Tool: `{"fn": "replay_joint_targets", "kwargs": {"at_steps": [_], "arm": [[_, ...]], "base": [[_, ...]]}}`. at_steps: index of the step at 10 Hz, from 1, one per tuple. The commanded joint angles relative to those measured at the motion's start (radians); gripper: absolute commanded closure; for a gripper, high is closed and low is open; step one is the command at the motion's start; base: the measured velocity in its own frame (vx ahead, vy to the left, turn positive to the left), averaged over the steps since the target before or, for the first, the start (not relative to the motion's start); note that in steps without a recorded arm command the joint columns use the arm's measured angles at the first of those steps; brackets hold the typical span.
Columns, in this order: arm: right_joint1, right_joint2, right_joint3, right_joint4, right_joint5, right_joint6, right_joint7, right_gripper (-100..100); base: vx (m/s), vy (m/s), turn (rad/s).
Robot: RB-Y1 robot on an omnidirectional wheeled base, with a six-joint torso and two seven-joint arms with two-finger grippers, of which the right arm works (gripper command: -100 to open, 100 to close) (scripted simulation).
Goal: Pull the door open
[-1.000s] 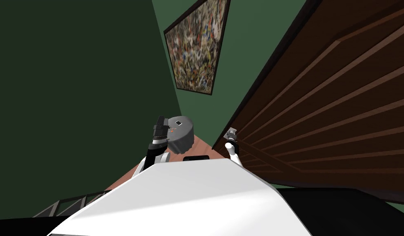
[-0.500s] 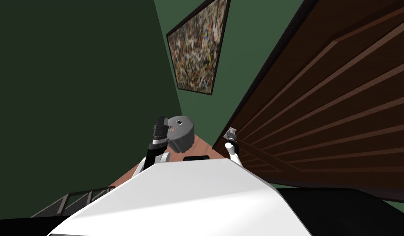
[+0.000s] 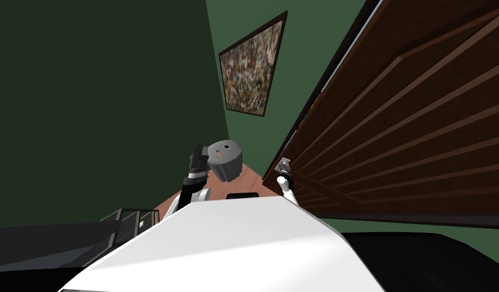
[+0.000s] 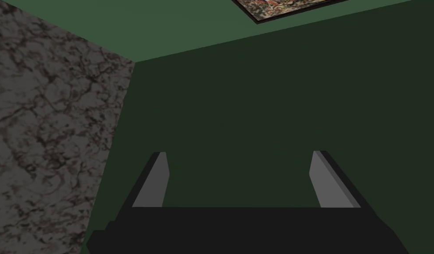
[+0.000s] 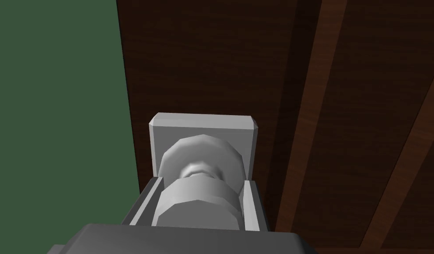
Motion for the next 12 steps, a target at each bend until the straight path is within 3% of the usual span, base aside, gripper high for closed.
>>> {"fn": "replay_joint_targets", "kwargs": {"at_steps": [1, 8, 10, 12], "arm": [[0.007, -0.008, -0.010, 0.001, -0.001, -0.006, -0.002, 100], [0.012, -0.021, 0.009, 0.007, 0.009, -0.001, -0.019, 100], [0.018, -0.039, 0.030, 0.008, 0.018, 0.002, -0.043, 100], [0.025, -0.059, 0.053, 0.004, 0.022, 0.003, -0.072, 100]], "base": [[-0.198, 0.026, 0.053], [-0.218, 0.039, 0.061], [-0.207, 0.032, 0.083], [-0.019, -0.027, 0.051]]}}
